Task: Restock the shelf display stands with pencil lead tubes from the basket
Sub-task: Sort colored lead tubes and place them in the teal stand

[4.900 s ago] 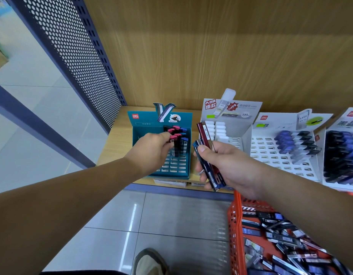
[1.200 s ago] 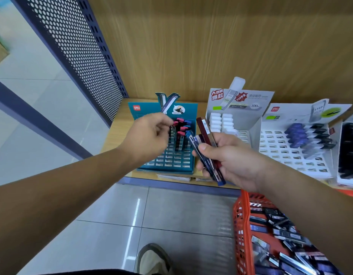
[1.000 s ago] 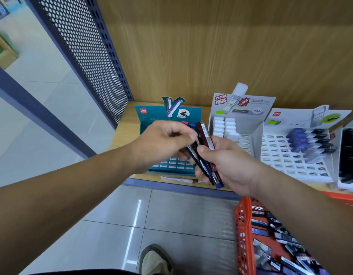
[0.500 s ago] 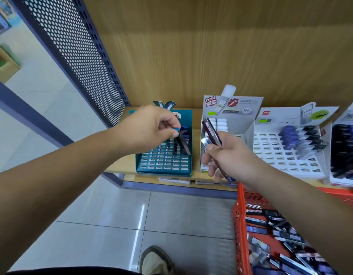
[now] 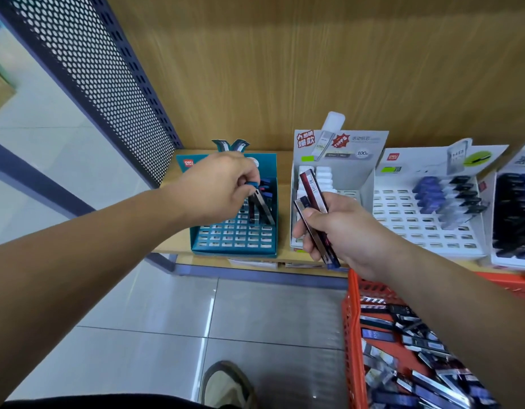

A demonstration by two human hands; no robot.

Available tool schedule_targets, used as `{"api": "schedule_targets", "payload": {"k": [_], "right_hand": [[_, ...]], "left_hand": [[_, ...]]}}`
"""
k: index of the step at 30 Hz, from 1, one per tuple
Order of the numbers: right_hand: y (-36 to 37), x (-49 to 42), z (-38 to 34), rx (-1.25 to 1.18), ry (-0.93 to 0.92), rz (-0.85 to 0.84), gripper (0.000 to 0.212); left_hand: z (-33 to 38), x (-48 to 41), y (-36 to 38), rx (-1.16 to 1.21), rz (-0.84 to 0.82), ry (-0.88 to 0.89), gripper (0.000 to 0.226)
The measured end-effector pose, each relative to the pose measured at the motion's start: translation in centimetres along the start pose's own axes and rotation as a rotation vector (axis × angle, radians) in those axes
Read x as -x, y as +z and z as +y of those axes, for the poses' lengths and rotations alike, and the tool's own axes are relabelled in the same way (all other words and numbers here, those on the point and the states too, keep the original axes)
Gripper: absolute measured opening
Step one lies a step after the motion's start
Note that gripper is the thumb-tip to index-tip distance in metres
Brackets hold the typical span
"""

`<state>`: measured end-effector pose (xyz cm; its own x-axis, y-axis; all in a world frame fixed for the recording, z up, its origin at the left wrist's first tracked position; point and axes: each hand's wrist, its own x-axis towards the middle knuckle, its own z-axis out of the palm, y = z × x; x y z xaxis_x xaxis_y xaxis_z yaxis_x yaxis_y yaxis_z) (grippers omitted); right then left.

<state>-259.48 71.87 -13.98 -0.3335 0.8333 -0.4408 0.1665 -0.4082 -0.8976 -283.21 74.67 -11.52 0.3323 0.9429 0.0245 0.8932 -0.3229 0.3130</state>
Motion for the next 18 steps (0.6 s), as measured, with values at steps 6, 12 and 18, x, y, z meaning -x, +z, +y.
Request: {"api": "schedule_targets", "payload": {"k": [6,12,18], "right_hand": [[0.0,-0.2,-0.1,-0.013,-0.015,0.014,0.014],[-0.1,-0.3,0.1,-0.014,-0.012,0.014,0.015],[-0.1,-0.2,0.0,-0.003,-0.025,-0.004,0.013]], "left_hand": [[0.3,0.2,1.5,-0.063,-0.018,0.026,0.004],[-0.1,0.4,1.2,-0.081,-0.043,0.039,0.008],[0.1,0.2,1.0,-0.130,-0.086,0.091,0.006]]}}
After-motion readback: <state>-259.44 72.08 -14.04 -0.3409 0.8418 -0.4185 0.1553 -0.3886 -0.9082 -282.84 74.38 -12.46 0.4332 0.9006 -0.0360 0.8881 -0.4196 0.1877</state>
